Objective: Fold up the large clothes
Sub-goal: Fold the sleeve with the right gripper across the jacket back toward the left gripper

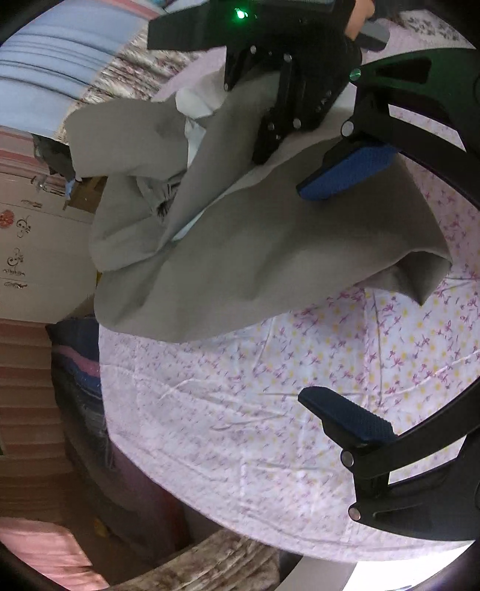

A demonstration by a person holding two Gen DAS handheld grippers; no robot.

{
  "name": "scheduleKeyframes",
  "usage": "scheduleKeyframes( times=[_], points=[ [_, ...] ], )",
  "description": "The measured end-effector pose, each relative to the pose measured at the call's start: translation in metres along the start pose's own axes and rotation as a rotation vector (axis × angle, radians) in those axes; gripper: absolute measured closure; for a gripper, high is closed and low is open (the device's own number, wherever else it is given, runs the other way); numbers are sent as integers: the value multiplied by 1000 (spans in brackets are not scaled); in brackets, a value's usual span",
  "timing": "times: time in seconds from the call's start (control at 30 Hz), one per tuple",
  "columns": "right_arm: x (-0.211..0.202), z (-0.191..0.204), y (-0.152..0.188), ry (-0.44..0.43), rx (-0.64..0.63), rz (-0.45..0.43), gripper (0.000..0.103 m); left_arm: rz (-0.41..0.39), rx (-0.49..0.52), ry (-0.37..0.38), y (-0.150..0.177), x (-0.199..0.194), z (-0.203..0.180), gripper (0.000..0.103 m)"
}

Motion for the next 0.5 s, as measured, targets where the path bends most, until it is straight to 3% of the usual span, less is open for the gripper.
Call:
scheduleKeyframes(
  times=[0.1,0.17,0.23,0.5],
  points=[
    [-17,0,2,-43,3,-28,65,-2,-3,15,2,-3,2,3],
    [-33,9,5,-57,-7,-40,44,-8,13,5,2,-6,0,3],
    [-48,11,8,-65,-14,-52,34,-8,23,-4,1,-8,-3,3],
    [-129,-8,34,-121,8,-149,30,3,26,-4,-1,-8,-10,3]
  ],
)
Point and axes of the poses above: each gripper's, at about its wrist camera, not at the fingertips, and x roughly the way its jaws point, z to its left, y to its underside, the point moved 8 cm from there along x, roughly the way its jaws point, and after that the axes turned 7 degrees about z, right-handed, at the moved point
